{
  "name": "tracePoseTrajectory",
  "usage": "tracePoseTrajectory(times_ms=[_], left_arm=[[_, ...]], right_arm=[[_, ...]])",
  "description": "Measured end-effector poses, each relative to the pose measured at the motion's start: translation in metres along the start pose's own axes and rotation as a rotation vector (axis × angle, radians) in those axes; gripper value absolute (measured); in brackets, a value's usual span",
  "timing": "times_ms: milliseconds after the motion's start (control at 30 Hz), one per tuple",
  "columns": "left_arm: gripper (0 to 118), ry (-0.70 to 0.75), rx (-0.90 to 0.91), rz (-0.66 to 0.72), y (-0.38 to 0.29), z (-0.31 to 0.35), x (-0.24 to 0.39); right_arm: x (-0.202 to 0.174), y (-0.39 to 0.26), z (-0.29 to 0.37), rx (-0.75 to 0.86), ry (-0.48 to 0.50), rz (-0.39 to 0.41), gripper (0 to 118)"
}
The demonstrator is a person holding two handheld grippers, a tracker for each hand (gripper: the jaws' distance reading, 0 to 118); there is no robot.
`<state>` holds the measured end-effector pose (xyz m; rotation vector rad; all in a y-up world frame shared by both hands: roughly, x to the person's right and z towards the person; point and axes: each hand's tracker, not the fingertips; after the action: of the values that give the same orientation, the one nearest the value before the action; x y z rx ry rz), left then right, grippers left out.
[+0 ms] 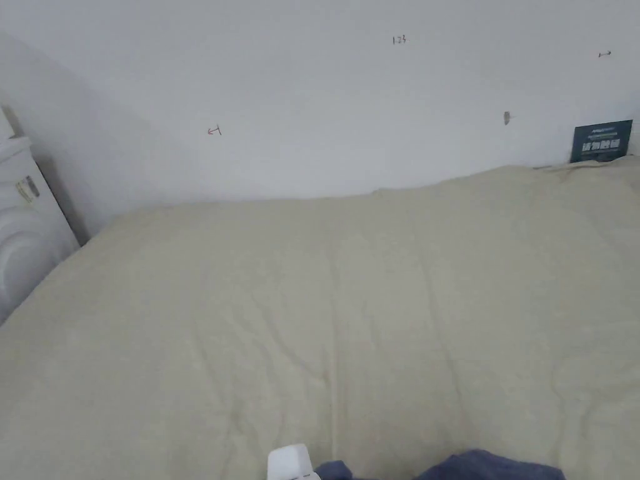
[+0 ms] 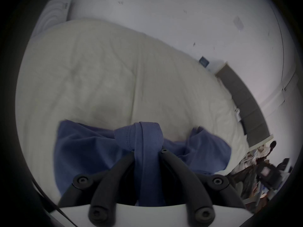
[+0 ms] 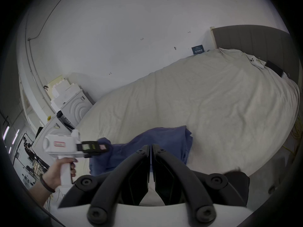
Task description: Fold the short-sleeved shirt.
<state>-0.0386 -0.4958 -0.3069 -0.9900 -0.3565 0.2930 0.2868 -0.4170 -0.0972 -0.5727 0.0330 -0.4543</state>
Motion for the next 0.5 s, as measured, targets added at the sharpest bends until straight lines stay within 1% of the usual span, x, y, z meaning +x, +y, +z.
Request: tracePoseTrajectory(times_ms=[67, 100, 133, 167, 200, 233, 267, 300, 367, 400, 433, 467, 500], left_arm=[[14, 0.024, 0.018, -0.048, -0.006, -0.012, -0.006], [21, 0.002, 0.024, -0.021, -0.006, -0.01, -0.011], [26, -0.052, 0.048, 0.023, -0.005, 0.002, -0.009], [36, -0.103, 0.066, 0.047, -0.002, 0.011, -0.011], [61, -0.129, 0.072, 0.046, 0.003, 0.021, -0.012], [75, -0.132, 0.118, 0.032, 0.009, 0.037, -0.013], [82, -0.136, 0.177, 0.017, 0.013, 0.055, -0.011], [84, -0.147, 0.259, 0.025, 0.017, 0.073, -0.016], [84, -0.158, 0.327, 0.096, 0.024, 0.094, -0.033], [83, -0.149, 0.348, 0.16, 0.022, 0.101, -0.041], [80, -0.145, 0.368, 0.214, 0.017, 0.102, -0.051], [67, -0.148, 0.352, 0.242, 0.011, 0.095, -0.059], [36, -0.178, 0.297, 0.25, 0.007, 0.087, -0.062]], right_arm=[[0.005, -0.004, 0.004, -0.001, -0.02, -0.014, 2], [0.007, -0.005, 0.005, -0.005, -0.028, -0.022, 2], [0.01, -0.006, 0.005, -0.007, -0.028, -0.023, 2], [0.012, -0.007, 0.004, -0.01, -0.03, -0.024, 2], [0.013, -0.008, 0.003, -0.012, -0.034, -0.026, 2], [0.014, -0.008, 0.001, -0.017, -0.032, -0.035, 2], [0.014, -0.008, 0.0, -0.02, -0.025, -0.046, 2], [0.014, -0.008, -0.001, -0.021, -0.01, -0.065, 2], [0.012, -0.009, -0.002, -0.016, 0.018, -0.085, 2], [0.01, -0.01, -0.003, -0.02, 0.023, -0.088, 2], [0.008, -0.011, -0.003, -0.023, 0.027, -0.084, 2], [0.005, -0.012, -0.003, -0.025, 0.028, -0.077, 2], [0.004, -0.013, -0.004, -0.029, 0.026, -0.069, 2]])
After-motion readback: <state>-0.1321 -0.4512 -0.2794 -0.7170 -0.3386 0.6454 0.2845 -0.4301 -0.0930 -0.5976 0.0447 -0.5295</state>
